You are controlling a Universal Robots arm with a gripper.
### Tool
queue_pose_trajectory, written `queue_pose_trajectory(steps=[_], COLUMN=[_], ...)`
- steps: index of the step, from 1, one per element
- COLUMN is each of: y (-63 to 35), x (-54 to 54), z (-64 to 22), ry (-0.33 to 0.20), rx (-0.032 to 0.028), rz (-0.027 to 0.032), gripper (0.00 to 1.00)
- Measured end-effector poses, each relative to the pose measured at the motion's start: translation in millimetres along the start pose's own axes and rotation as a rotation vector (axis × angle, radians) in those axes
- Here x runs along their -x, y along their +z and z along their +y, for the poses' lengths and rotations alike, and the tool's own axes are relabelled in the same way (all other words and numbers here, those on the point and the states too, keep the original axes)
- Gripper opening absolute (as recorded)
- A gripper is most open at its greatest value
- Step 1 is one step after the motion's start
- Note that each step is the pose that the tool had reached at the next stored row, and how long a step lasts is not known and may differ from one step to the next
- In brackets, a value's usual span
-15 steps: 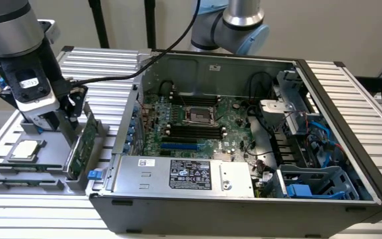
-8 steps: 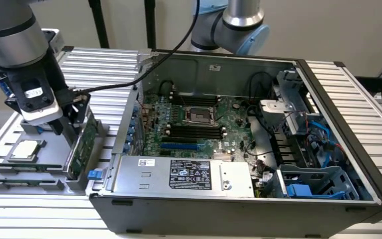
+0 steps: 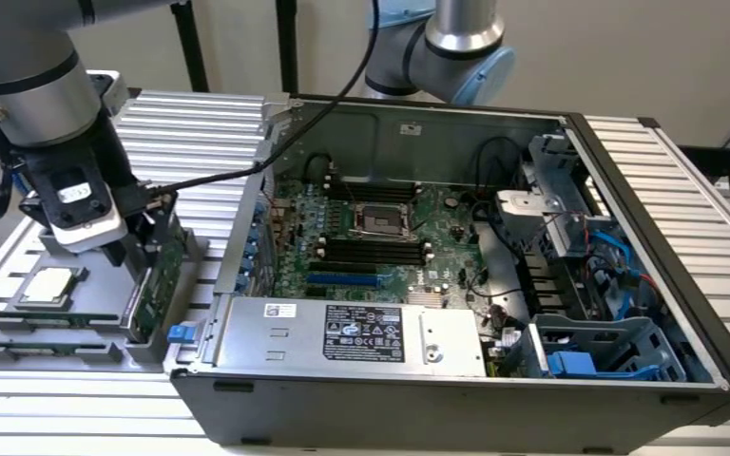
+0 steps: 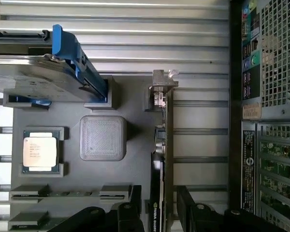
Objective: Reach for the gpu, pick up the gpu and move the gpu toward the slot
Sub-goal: 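Pick up the gpu and move the gpu toward the slot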
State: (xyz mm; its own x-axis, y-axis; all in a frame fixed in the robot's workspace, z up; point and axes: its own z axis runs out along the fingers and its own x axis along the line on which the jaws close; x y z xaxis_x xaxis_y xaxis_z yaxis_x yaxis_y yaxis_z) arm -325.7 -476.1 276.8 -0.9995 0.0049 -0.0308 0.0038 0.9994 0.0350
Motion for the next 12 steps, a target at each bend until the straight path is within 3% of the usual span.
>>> queue_pose_trajectory(steps=[12], y=[21.2], x=[0.2], z=[2.8], ry=[0.000], rx=[-0.0050], rz=[-0.0008], gripper=[0.42])
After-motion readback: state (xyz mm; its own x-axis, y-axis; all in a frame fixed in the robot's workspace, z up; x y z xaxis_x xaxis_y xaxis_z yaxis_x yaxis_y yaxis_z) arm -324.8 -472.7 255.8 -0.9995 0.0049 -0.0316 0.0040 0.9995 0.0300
